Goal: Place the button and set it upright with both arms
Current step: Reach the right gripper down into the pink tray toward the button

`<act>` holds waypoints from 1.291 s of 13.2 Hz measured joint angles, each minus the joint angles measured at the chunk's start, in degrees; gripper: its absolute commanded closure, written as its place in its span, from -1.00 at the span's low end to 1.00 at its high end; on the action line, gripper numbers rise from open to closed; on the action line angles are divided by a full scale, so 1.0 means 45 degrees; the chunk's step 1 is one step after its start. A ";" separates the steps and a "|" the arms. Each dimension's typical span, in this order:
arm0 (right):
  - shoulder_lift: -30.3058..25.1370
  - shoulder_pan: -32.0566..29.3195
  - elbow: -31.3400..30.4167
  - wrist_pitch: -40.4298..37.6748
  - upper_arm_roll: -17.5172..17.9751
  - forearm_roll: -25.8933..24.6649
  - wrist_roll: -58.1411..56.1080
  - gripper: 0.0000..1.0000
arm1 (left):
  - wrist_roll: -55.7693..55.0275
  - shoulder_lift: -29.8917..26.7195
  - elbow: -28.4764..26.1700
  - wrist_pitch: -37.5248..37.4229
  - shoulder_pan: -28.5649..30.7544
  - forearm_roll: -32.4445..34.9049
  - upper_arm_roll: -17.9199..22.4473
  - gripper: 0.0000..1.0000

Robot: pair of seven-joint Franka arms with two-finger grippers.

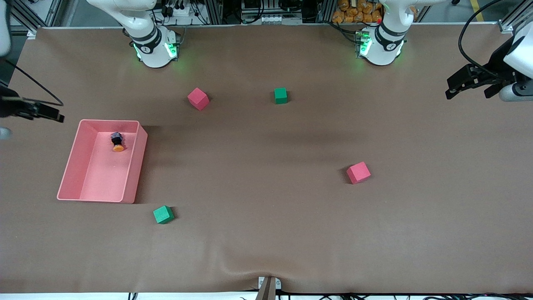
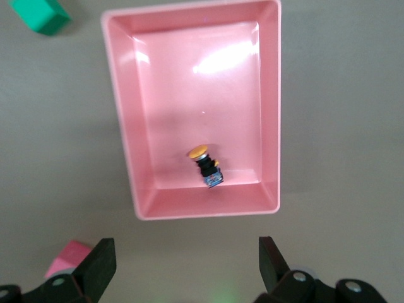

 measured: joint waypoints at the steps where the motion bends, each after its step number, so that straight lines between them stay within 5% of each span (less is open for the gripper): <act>1: 0.0087 -0.0222 -0.0997 0.0948 -0.0006 0.0000 -0.0495 -1.00 | 0.0000 0.0000 -0.0002 0.0000 0.0000 0.0000 0.0000 -1.00; 4: 0.0354 -0.0358 -0.2925 0.2979 0.0051 0.0000 -0.1252 -1.00 | 0.0000 0.0000 -0.0007 -0.0001 0.0000 0.0000 0.0000 -1.00; 13: 0.2129 -0.0382 -0.5708 0.8517 0.0087 -0.0011 -0.3114 -1.00 | 0.0000 0.0000 -0.0016 -0.0056 0.0000 0.0000 0.0000 -1.00; 17: 0.2193 -0.0382 -0.6376 0.9117 0.0098 -0.0011 -0.3114 -1.00 | 0.0000 0.0000 -0.0016 -0.0065 0.0000 0.0000 0.0000 -1.00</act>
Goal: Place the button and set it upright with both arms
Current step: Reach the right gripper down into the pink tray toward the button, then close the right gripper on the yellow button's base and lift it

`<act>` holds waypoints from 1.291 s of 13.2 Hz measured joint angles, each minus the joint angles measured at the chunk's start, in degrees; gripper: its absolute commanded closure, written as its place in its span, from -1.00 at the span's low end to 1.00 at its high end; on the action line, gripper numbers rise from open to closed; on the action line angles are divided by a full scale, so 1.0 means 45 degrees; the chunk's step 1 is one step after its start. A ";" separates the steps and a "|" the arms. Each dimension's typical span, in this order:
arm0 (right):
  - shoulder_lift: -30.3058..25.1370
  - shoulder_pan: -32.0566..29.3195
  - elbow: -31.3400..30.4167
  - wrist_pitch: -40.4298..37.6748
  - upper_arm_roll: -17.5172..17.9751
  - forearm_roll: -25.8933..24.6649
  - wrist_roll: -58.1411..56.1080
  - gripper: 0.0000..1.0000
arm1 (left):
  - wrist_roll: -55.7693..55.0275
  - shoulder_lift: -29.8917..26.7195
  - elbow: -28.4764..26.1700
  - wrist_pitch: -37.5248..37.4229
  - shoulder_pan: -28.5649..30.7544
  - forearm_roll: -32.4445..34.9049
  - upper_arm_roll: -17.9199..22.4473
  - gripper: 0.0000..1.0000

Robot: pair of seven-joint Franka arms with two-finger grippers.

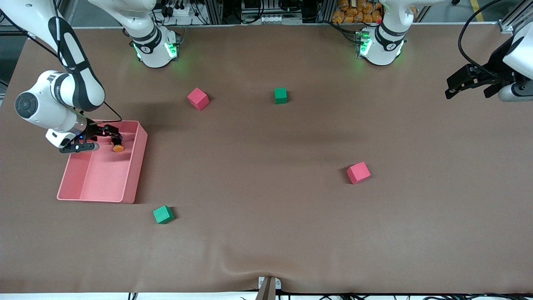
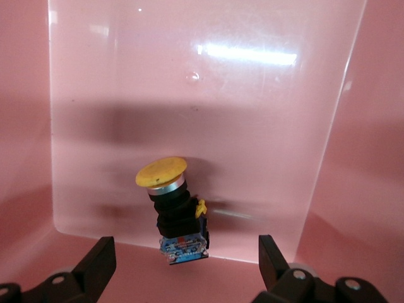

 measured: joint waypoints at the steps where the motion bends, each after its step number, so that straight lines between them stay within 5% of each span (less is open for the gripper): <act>1: 0.0031 0.0000 -0.0013 0.0110 0.0005 0.0000 0.0000 -1.00 | 0.0000 0.0000 0.0000 -0.0001 0.0000 0.0000 0.0000 -1.00; 17: 0.0996 0.0004 -0.0107 0.0835 0.0063 0.0001 0.0004 -1.00 | 0.0000 0.0000 -0.0027 -0.0010 0.0000 0.0000 0.0001 -1.00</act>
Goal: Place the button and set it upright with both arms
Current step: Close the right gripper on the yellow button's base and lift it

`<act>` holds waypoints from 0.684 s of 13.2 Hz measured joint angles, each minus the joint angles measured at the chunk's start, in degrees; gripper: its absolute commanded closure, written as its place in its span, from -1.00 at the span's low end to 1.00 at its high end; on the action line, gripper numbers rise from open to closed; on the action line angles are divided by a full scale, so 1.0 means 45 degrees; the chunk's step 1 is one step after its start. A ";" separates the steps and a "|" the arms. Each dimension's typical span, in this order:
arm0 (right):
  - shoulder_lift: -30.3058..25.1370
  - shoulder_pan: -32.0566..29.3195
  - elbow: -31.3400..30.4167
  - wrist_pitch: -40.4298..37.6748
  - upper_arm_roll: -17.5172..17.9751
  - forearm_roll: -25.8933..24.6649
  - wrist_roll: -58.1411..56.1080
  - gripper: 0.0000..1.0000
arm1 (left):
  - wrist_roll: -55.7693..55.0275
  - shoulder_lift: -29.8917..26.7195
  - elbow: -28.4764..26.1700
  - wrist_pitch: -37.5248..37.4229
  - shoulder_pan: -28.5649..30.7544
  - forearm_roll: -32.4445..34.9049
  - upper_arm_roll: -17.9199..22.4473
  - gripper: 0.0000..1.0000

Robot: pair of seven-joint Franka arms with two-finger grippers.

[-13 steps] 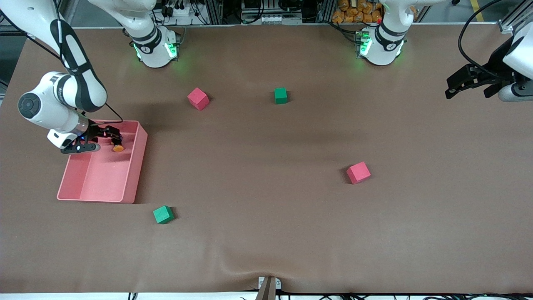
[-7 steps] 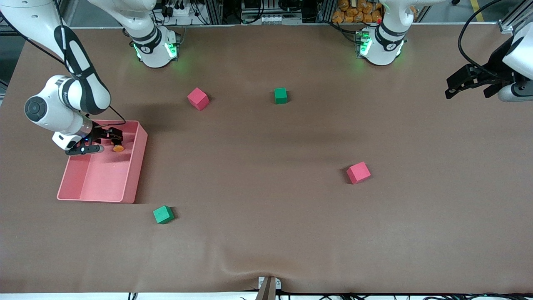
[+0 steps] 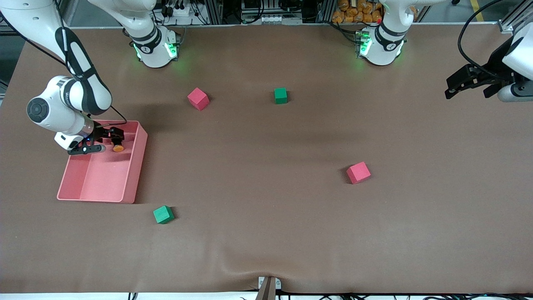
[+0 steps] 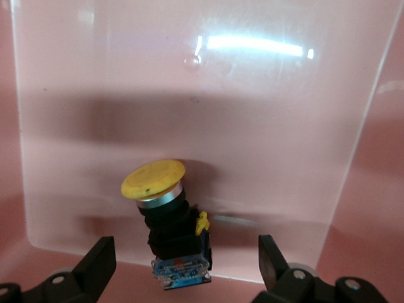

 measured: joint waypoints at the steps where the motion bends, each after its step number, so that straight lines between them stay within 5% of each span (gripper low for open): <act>1: 0.0078 0.0007 -0.0005 -0.0028 0.0022 0.0000 0.0000 -1.00 | 0.0000 0.0000 0.0000 0.0000 0.0000 0.0000 0.0000 -1.00; 3: 0.0136 0.0011 -0.0007 -0.0136 0.0051 0.0000 0.0000 -0.87 | 0.0000 0.0000 0.0000 0.0000 0.0000 0.0000 0.0000 -1.00; 9: 0.0179 0.0012 -0.0009 -0.0334 0.0058 0.0000 0.0000 0.24 | 0.0000 0.0000 -0.0002 0.0000 0.0000 0.0000 0.0000 -1.00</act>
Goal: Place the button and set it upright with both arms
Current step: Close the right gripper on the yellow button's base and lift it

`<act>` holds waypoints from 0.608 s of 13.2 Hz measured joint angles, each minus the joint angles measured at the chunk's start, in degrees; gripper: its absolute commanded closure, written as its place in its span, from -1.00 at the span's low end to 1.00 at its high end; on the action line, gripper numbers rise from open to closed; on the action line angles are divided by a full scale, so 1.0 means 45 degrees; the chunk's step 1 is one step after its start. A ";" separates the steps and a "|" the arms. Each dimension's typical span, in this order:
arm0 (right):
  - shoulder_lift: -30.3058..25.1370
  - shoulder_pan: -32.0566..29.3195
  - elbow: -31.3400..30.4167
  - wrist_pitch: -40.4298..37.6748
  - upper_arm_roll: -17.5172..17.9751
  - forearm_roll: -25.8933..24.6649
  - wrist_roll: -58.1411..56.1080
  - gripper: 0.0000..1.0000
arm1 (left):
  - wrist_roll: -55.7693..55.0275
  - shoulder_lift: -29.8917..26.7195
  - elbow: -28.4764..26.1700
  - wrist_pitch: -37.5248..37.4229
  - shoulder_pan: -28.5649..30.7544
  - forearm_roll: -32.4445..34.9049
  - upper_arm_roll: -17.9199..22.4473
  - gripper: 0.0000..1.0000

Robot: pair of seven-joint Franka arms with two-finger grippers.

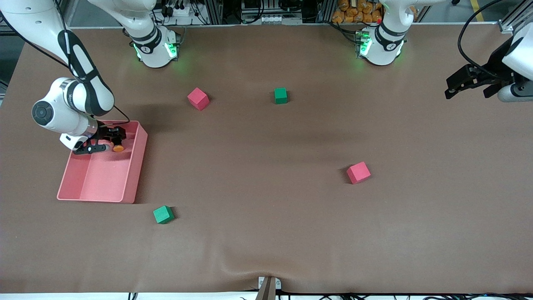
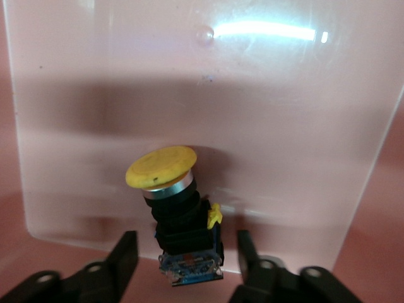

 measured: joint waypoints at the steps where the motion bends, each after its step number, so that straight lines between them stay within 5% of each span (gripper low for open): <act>1: 0.0029 0.0000 0.0000 0.0000 0.0000 0.0000 0.0000 0.36 | 0.0000 0.0000 0.0000 0.0000 0.0000 0.0000 0.0000 -1.00; 8: 0.0019 0.0001 0.0370 -0.0414 0.0001 0.0000 0.0000 0.52 | 0.0000 0.0000 0.0000 0.0000 0.0000 0.0000 0.0001 -1.00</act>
